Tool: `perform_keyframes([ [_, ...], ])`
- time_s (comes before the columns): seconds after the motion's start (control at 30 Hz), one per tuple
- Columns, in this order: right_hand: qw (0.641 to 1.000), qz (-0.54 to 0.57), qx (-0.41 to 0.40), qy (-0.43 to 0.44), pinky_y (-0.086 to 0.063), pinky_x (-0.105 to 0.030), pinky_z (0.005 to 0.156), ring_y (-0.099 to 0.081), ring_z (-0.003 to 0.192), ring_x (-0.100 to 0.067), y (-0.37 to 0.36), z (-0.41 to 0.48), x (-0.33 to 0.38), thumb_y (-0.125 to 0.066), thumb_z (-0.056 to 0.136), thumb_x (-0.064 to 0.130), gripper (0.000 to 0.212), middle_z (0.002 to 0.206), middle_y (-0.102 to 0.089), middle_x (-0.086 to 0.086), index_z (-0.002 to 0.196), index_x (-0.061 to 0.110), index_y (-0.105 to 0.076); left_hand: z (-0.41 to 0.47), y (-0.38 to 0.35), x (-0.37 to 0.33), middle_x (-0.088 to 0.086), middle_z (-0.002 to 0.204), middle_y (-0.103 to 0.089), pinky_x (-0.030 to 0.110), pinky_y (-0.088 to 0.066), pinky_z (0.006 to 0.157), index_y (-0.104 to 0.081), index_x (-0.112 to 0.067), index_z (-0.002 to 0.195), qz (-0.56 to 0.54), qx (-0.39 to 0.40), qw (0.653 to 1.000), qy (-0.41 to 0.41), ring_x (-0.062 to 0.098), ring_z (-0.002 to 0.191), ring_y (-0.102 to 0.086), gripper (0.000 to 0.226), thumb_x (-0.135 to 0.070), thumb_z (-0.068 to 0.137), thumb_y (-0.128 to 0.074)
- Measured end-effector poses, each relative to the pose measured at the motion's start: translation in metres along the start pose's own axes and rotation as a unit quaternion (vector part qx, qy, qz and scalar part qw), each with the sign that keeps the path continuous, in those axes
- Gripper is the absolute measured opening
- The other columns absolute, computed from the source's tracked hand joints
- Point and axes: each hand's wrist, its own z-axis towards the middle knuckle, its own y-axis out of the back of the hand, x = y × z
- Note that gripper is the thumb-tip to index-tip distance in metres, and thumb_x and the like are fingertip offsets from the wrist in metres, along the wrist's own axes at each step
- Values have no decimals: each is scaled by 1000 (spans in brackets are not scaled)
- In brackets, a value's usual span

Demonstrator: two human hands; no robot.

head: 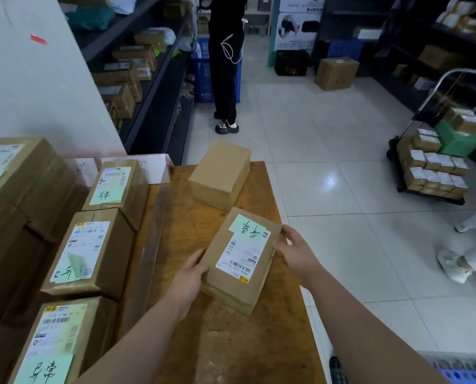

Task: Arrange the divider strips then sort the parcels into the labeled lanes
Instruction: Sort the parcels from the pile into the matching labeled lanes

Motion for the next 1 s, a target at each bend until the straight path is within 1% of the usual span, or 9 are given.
perform_keyframes([
  [0.1, 999, -44, -13, 5, -44, -2, 49, -57, 66, 21, 4, 7, 3, -53, 97, 16, 46, 91, -47, 30, 141, 25, -42, 1, 0, -2, 4, 150, -40, 38, -37, 105, -34, -26, 150, 63, -59, 996, 24, 23, 125, -45, 66, -31, 90, -61],
  [0.27, 995, -94, -10, -15, -50, -24, 82, -62, 100, -7, 7, 15, 8, -53, 96, 26, 27, 117, -65, 5, 123, 25, -59, 5, -4, -11, 9, 126, -45, 32, -54, 58, -25, -11, 150, 62, -78, 990, 96, 28, 99, -55, 91, -40, 80, -75],
  [0.33, 985, -160, -46, -36, -50, -32, 85, -62, 100, -17, 12, 15, 8, -55, 92, 39, 35, 115, -66, -2, 118, 15, -63, 12, 0, -14, 7, 127, -49, 39, -57, 71, -24, -7, 150, 72, -109, 990, 52, 29, 104, -56, 94, -33, 79, -78],
  [0.43, 961, -243, 18, -134, -50, -32, 69, -67, 85, -20, 23, 8, 9, -53, 89, 53, 48, 90, -73, -4, 106, 10, -65, 17, 6, -21, 12, 143, -50, 39, -47, 97, -23, -8, 153, 75, -155, 985, -12, 31, 123, -54, 98, -28, 77, -81],
  [0.5, 949, -241, 61, -192, -45, -31, 64, -67, 78, -18, 26, 5, 7, -55, 87, 58, 47, 81, -73, -1, 106, 15, -61, 16, 6, -24, 11, 142, -51, 32, -42, 91, -24, -8, 152, 64, -155, 986, -19, 28, 122, -54, 95, -24, 78, -80],
  [0.6, 979, -166, 55, -103, -46, -24, 62, -62, 80, -5, 22, 9, 4, -62, 91, 40, 40, 94, -63, 15, 126, 30, -46, 10, 3, -23, 11, 135, -56, 30, -41, 84, -37, -5, 145, 87, -158, 984, -9, 25, 111, -57, 78, -20, 81, -78],
  [0.77, 988, -118, 94, -11, -55, -39, 89, -68, 101, -12, 3, 8, 0, -53, 90, 3, 57, 114, -69, 9, 135, 37, -45, 8, 6, -19, 5, 127, -63, 33, -49, 91, -50, -10, 139, 94, -73, 992, -36, 21, 109, -61, 49, -12, 92, -63],
  [0.9, 991, -112, 68, -24, -53, -15, 59, -68, 86, -2, 8, -7, -5, -62, 93, 22, 58, 106, -68, 13, 125, 54, -25, 9, 20, -22, -3, 133, -61, 25, -48, 87, -42, -23, 148, 110, 23, 993, -48, 13, 109, -60, 51, -10, 100, -50],
  [1.0, 988, -117, 73, -75, -50, -13, 52, -68, 83, -6, 12, -20, -12, -65, 92, 26, 45, 108, -69, 4, 130, 35, -42, 7, 23, -22, 3, 147, -50, 31, -40, 105, -34, -21, 152, 171, 6, 983, -59, 20, 127, -51, 54, -20, 101, -51],
])
